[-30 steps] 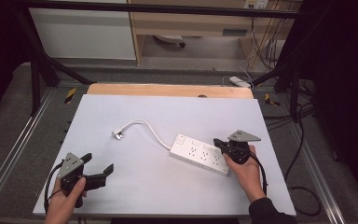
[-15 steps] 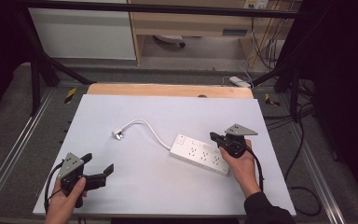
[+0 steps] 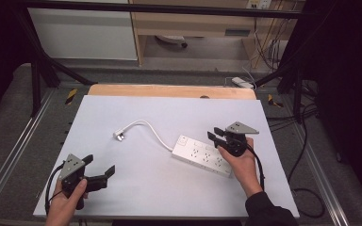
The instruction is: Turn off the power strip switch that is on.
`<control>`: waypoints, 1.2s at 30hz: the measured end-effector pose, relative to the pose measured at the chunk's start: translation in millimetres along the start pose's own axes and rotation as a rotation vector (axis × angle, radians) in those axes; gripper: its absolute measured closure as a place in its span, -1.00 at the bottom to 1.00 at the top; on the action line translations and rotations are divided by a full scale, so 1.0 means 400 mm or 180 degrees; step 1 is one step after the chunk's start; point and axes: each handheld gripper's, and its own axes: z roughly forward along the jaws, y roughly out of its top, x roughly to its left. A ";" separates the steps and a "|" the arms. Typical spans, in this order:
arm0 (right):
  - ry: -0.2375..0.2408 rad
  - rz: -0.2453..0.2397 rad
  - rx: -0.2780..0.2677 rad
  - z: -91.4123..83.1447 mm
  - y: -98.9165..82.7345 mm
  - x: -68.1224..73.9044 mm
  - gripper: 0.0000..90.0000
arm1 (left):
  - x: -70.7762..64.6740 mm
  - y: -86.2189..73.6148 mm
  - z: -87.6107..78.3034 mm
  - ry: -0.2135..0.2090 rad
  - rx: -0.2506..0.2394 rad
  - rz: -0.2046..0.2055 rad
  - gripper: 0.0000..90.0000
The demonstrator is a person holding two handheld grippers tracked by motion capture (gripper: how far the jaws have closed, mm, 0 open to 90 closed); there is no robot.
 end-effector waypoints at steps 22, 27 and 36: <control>-0.0320 0.0123 -0.0188 -0.027 0.029 -0.002 -0.87 | 0.000 0.001 -0.002 0.0002 -0.0019 0.0002 -0.88; -0.0391 0.0117 -0.0261 -0.033 0.030 0.000 -0.90 | 0.000 0.001 -0.001 0.0006 -0.0023 -0.0007 -0.88; -0.0376 0.0076 -0.0384 -0.059 0.039 -0.001 -0.94 | 0.000 0.002 -0.003 0.0005 -0.0031 0.0003 -0.88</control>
